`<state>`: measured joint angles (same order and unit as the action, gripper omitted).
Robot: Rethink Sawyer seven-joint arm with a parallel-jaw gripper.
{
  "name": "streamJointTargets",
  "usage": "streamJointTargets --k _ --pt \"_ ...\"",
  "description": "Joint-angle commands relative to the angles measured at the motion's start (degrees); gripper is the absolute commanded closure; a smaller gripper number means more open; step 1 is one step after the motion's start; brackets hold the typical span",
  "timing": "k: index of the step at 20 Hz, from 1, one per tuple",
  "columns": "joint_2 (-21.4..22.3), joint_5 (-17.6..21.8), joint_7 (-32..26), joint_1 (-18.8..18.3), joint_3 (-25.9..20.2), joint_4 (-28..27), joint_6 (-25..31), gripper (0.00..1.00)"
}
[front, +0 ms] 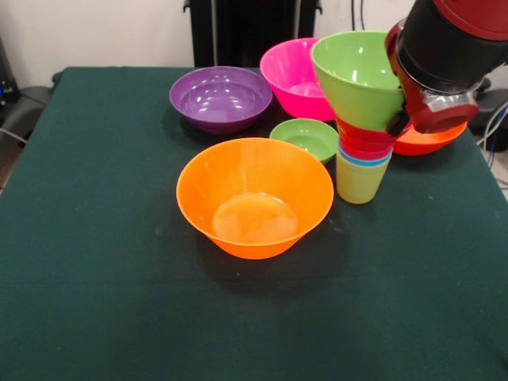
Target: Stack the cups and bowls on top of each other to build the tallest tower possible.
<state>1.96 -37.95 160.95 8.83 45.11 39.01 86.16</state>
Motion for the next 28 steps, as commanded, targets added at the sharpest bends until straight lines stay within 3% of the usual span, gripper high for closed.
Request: streamJointTargets --k 1,14,28 --pt "-0.51 0.11 9.18 1.95 -7.62 4.99 0.19 1.00" --pt "0.32 -0.12 9.66 4.50 -7.97 8.49 -2.59 1.00" --pt "0.23 0.83 7.53 3.51 -7.52 9.76 -5.27 1.00"
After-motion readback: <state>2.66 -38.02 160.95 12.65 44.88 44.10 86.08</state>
